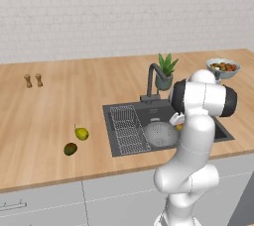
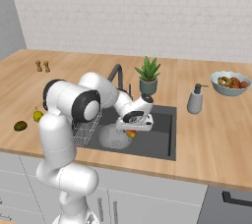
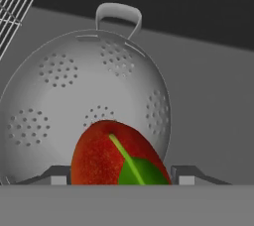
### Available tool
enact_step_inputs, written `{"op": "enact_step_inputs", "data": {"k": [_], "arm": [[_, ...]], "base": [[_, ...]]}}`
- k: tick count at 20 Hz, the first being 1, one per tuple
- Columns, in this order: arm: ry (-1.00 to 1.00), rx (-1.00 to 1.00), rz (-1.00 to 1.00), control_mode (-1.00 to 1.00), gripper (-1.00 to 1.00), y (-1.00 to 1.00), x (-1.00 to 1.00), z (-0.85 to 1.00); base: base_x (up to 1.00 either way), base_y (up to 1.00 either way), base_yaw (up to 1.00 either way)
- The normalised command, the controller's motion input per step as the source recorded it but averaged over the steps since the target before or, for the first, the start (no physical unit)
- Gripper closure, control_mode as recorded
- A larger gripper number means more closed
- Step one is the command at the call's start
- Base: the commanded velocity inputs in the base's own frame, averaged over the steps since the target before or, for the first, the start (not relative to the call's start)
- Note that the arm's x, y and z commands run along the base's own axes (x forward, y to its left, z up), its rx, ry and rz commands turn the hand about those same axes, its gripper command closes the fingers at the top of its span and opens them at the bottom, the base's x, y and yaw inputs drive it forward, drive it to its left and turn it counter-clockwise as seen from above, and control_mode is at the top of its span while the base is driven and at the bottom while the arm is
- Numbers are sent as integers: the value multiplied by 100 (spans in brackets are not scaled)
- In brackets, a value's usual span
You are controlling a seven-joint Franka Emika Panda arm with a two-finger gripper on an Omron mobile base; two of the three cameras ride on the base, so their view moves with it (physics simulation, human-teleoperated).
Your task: Put the colander in the sink, put the pear, mango, mango in the colander, and turn on the sink faucet and pour water over the colander.
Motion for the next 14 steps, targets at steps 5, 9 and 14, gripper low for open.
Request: {"op": "enact_step_inputs", "data": {"k": [5,9,14], "arm": [[0,0,0,-100,100,15,12,-40],[0,0,0,-100,100,7,13,-33],[0,0,0,-100,100,12,8,-13]], "base": [[0,0,0],[0,0,0],[0,0,0]]}}
